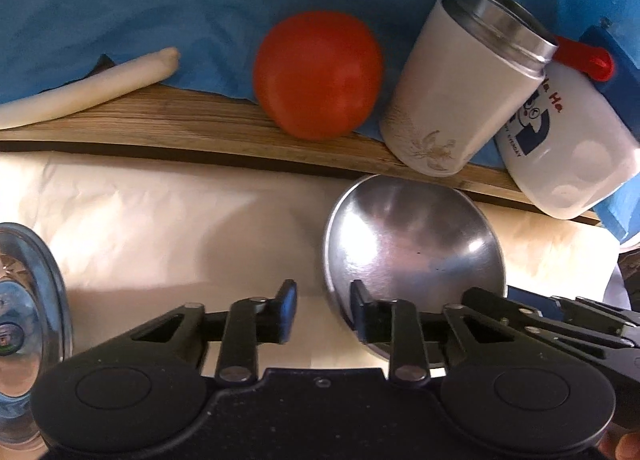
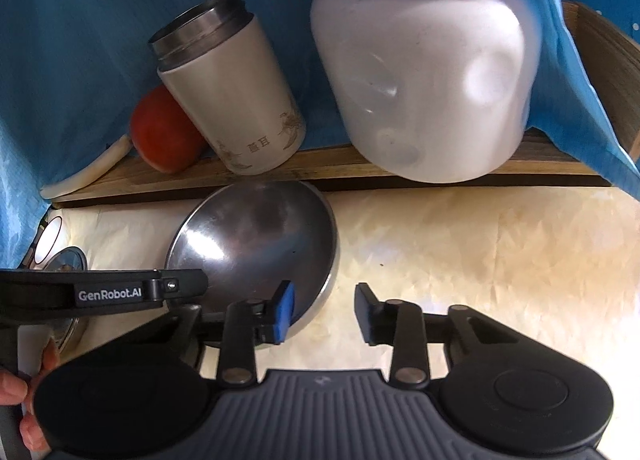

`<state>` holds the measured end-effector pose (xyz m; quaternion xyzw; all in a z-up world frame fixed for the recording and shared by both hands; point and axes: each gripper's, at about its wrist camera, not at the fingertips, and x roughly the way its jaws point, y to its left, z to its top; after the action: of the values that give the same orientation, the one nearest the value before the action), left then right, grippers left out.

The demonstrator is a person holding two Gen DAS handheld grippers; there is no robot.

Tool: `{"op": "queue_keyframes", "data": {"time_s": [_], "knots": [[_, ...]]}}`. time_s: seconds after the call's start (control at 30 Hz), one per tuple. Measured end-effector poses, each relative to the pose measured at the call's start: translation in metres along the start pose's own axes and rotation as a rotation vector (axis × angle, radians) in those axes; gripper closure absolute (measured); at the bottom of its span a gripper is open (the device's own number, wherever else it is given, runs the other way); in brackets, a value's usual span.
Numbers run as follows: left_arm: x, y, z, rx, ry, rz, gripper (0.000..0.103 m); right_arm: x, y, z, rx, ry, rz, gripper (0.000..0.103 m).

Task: Organize plates and bowls
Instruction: 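Close the right gripper on the stainless steel bowl's rim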

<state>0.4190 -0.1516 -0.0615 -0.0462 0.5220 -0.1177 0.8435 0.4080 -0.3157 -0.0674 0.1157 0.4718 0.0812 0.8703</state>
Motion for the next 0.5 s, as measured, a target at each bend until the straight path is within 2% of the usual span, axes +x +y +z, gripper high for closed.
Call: {"op": "queue_keyframes", "data": {"time_s": [0.1,0.5], "knots": [[0.0000,-0.0015,-0.0012,0.005,0.001,-0.025,0.086,-0.0001,0.0027,-0.0007,-0.006,0.000,0.004,0.078],[-0.0014,0.0015,-0.0070,0.000,0.016,-0.038,0.087,-0.0033,0.0074,-0.0049,-0.021,0.016,-0.001,0.080]]}}
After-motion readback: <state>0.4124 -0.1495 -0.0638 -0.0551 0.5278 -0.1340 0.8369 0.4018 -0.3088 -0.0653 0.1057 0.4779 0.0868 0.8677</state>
